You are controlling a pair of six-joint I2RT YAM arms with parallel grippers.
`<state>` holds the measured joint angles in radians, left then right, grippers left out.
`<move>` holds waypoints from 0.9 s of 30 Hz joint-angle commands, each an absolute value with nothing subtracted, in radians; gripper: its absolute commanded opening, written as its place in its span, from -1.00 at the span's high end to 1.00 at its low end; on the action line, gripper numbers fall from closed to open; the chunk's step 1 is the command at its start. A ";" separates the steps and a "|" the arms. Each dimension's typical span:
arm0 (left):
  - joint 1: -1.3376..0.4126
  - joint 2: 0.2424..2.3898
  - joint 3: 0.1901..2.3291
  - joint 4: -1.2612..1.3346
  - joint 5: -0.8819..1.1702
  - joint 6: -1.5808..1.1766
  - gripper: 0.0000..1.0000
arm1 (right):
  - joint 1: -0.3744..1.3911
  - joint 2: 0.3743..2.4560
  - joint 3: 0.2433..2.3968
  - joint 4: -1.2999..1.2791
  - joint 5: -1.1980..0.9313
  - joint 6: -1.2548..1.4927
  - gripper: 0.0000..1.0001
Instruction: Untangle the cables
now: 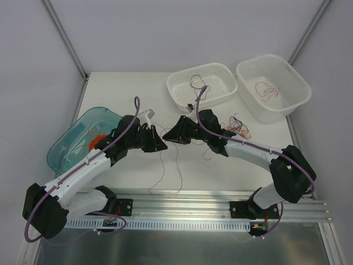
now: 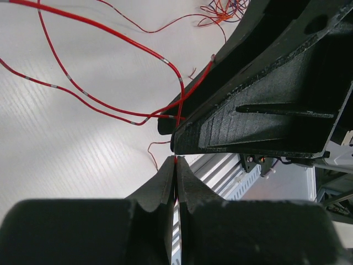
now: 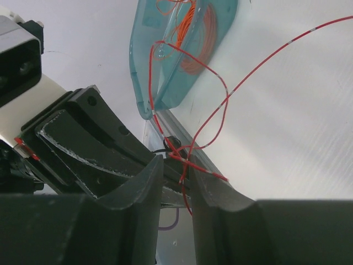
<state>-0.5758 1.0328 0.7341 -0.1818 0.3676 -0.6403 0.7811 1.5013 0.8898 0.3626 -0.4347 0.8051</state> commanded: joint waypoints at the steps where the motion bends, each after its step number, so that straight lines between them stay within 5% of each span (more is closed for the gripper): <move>1: -0.584 1.045 0.782 -0.147 0.403 -0.612 1.00 | 0.779 1.512 0.919 0.443 -0.456 0.828 0.42; 6: -0.595 1.049 0.801 -0.147 0.400 -0.592 1.00 | 0.779 1.519 0.930 0.413 -0.463 0.813 0.59; 10: -0.597 1.034 0.799 -0.147 0.384 -0.581 1.00 | 0.776 1.493 0.954 0.365 -0.463 0.760 0.98; 13: -0.595 1.020 0.792 -0.147 0.379 -0.546 0.85 | 0.766 1.454 1.008 0.266 -0.454 0.703 0.99; 22: -0.595 0.911 0.730 -0.147 0.350 -0.419 -0.29 | 0.732 1.355 1.288 -0.199 -0.292 0.401 0.99; 25: -0.595 0.856 0.707 -0.149 0.315 -0.364 -0.84 | 0.701 1.333 1.402 -0.331 -0.216 0.306 0.99; 27: -0.595 0.830 0.687 -0.149 0.287 -0.331 -0.98 | 0.678 1.325 1.497 -0.412 -0.184 0.267 0.99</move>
<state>-0.5896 0.8764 0.7113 -0.1711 0.3351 -0.4244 0.7113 1.3735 1.3811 -0.2344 -0.2798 0.4015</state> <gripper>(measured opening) 0.963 0.020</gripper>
